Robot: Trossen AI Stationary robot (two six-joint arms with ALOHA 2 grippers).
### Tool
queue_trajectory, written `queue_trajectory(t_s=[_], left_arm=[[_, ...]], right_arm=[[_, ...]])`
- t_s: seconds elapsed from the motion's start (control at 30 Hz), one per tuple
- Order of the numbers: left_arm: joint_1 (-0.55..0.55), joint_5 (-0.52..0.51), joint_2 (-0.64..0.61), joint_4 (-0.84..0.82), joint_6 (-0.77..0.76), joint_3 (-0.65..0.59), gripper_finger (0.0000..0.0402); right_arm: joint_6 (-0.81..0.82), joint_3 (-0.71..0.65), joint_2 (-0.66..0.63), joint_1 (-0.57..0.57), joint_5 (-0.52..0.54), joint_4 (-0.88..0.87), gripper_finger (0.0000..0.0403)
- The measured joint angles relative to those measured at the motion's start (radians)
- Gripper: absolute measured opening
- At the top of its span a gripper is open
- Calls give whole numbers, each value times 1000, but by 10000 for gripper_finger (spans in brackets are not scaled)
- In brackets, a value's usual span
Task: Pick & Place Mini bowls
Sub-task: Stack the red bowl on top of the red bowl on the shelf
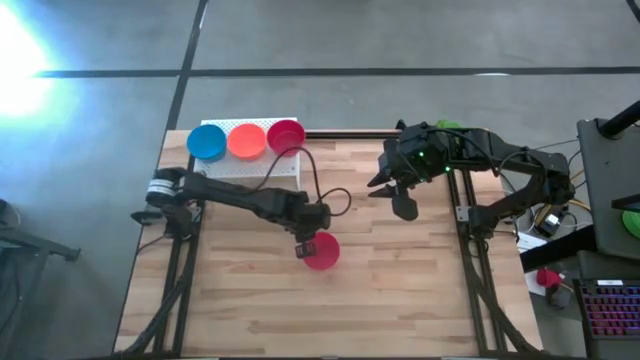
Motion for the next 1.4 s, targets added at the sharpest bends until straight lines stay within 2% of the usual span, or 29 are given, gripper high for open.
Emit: queue_trajectory(t_s=[0.33,0.63,0.9,1.0,1.1,1.4], left_arm=[[1,0,85,42,-45,0,72],[4,0,110,64,-49,-4,72],[6,36,112,126,-60,-71,71],[7,87,112,132,-77,-84,52],[9,129,112,124,-89,-80,12],[31,163,74,4,-71,34,2]], right_arm=[[-7,0,0,0,0,-1,112],[-8,0,0,0,0,-1,105],[-8,0,0,0,0,-1,104],[-8,0,0,0,0,0,101],[-8,0,0,0,0,0,100],[-4,0,0,0,0,3,97]])
